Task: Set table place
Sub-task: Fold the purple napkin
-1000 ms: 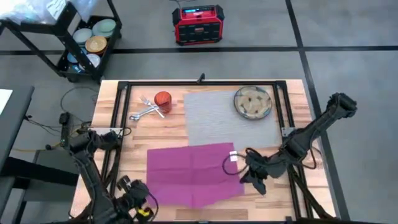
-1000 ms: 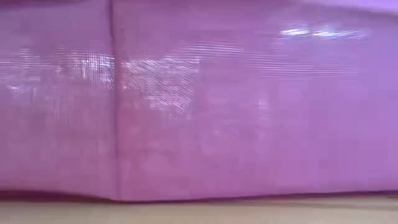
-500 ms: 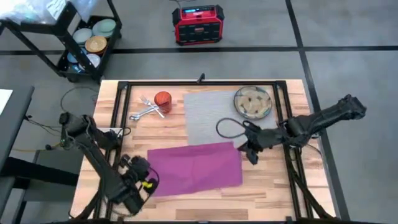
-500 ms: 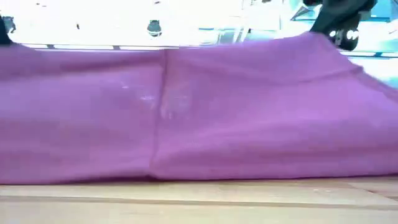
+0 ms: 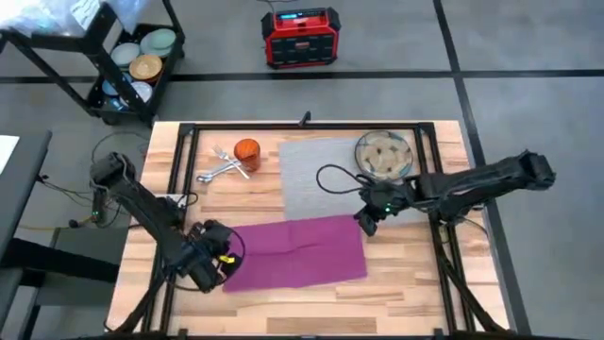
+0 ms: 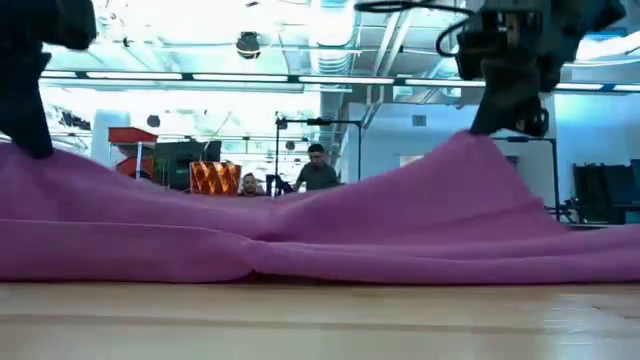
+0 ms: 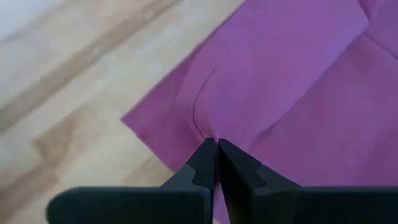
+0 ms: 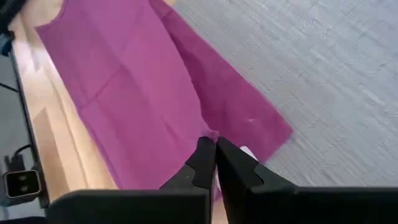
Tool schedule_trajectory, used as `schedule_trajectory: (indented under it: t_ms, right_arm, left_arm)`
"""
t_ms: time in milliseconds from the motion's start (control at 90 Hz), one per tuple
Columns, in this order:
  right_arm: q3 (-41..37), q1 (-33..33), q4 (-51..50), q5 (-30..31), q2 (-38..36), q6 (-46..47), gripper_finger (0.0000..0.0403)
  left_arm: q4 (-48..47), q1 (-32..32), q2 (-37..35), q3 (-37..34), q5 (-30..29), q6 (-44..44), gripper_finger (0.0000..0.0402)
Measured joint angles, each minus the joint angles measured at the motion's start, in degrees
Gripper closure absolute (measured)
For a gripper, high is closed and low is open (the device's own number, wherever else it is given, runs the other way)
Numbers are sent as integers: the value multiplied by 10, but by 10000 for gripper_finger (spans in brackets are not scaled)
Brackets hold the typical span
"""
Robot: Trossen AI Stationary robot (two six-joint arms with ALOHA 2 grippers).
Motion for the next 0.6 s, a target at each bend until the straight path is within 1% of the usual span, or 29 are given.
schedule_trajectory:
  t_ms: [122,300,389,444,522,556,600]
  right_arm:
    - [-5,1,37,-10,-4,-12,351]
    - [-4,-11,94,-16,-10,-17,259]
    - [-4,-20,111,-16,-19,6,210]
    - [-4,-23,116,-20,-24,32,187]
    - [-4,-14,119,-32,-26,62,176]
    - [-3,-6,107,-33,-25,71,181]
    - [-4,4,87,-32,-19,75,200]
  left_arm:
    - [2,0,-7,-1,3,3,380]
    - [-29,0,-39,0,0,3,325]
    - [-34,0,-65,0,-4,1,293]
    - [-25,0,-85,0,-7,-4,276]
    - [31,0,-102,0,-10,7,263]
    - [70,-1,-101,0,-10,21,264]
    - [126,-5,-94,0,-10,47,275]
